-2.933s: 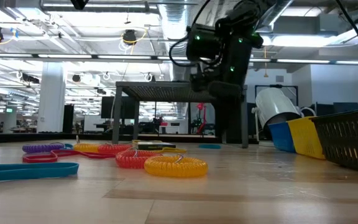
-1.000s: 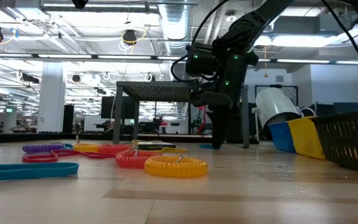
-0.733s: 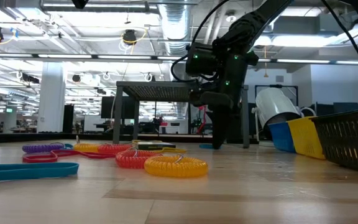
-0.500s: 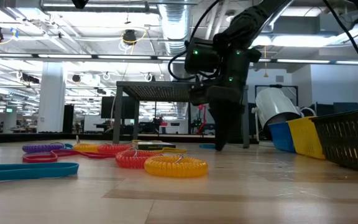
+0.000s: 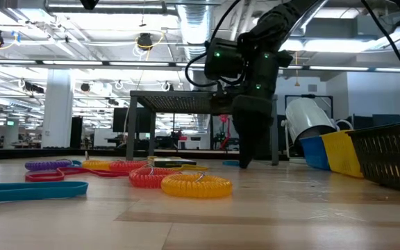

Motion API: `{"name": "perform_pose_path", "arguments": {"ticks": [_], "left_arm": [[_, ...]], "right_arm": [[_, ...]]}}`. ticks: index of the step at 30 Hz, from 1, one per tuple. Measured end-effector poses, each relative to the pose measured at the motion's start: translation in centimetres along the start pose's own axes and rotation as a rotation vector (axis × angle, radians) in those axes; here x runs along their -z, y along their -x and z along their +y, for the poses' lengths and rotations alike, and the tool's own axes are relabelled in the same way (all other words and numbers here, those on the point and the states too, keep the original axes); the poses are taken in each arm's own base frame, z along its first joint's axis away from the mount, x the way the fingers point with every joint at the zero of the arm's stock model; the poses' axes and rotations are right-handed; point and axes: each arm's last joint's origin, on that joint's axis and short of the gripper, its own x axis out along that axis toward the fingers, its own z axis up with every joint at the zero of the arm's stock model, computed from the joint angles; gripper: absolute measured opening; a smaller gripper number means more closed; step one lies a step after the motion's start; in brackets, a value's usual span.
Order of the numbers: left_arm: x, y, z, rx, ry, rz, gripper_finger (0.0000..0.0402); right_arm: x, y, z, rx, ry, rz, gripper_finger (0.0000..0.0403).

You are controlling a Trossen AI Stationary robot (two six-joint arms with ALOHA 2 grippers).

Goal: Pick & Place Office Desk Supplies
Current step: Put the blue rubber band into the yellow basket

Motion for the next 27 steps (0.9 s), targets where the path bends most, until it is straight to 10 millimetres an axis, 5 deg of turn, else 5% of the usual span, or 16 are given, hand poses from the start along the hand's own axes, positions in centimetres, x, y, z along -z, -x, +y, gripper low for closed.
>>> {"name": "perform_pose_path", "arguments": {"ticks": [10, 27], "left_arm": [[0.0, 0.0, 0.0, 0.0, -0.001, 0.001, 0.0173], [0.0, 0.0, 0.0, 0.0, -0.003, 0.001, 0.0173]], "right_arm": [[-1.0, 0.7, -1.0, 0.115, 0.013, -0.041, 0.0167], [-0.9, 1.0, -3.1, 0.135, -0.004, -0.02, 0.0168]]}}
